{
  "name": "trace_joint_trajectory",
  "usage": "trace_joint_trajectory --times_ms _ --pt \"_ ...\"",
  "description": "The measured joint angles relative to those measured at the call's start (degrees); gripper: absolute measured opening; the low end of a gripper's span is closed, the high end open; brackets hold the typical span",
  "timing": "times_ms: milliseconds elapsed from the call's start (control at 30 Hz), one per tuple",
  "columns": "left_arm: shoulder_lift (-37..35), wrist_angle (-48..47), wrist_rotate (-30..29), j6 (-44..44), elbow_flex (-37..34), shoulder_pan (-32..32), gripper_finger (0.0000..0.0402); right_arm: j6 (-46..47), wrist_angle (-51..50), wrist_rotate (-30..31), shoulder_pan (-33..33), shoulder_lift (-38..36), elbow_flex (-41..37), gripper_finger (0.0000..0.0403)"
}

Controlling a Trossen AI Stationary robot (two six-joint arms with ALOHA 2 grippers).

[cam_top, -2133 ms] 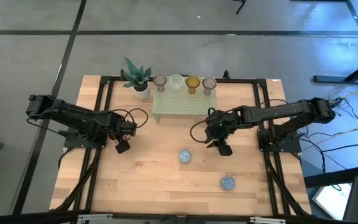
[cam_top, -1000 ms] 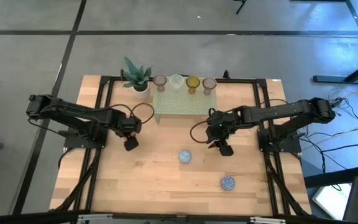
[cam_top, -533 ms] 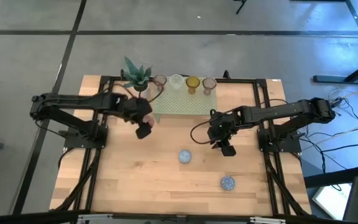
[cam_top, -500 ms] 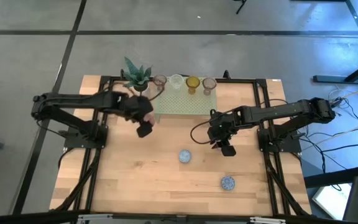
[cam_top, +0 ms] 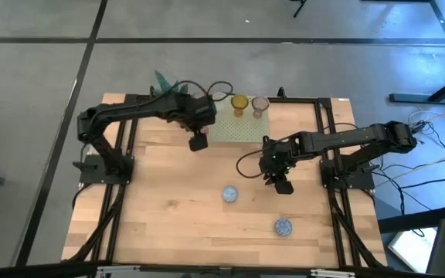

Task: Pick & Place candle stick holders
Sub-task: Put the pink scented candle on the shelf

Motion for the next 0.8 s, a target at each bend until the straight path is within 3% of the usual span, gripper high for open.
trace_joint_trajectory --times_ms 400,800 --pt "3.4 -1.5 0.0 4.5 1.1 4.1 0.0294 -0.3 0.3 0.0 0.0 0.0 0.0 0.0104" --pt "3.5 0.3 -3.2 8.8 1.1 3.8 0.0334 -0.4 0.4 0.0 0.0 0.0 0.0 0.0104"
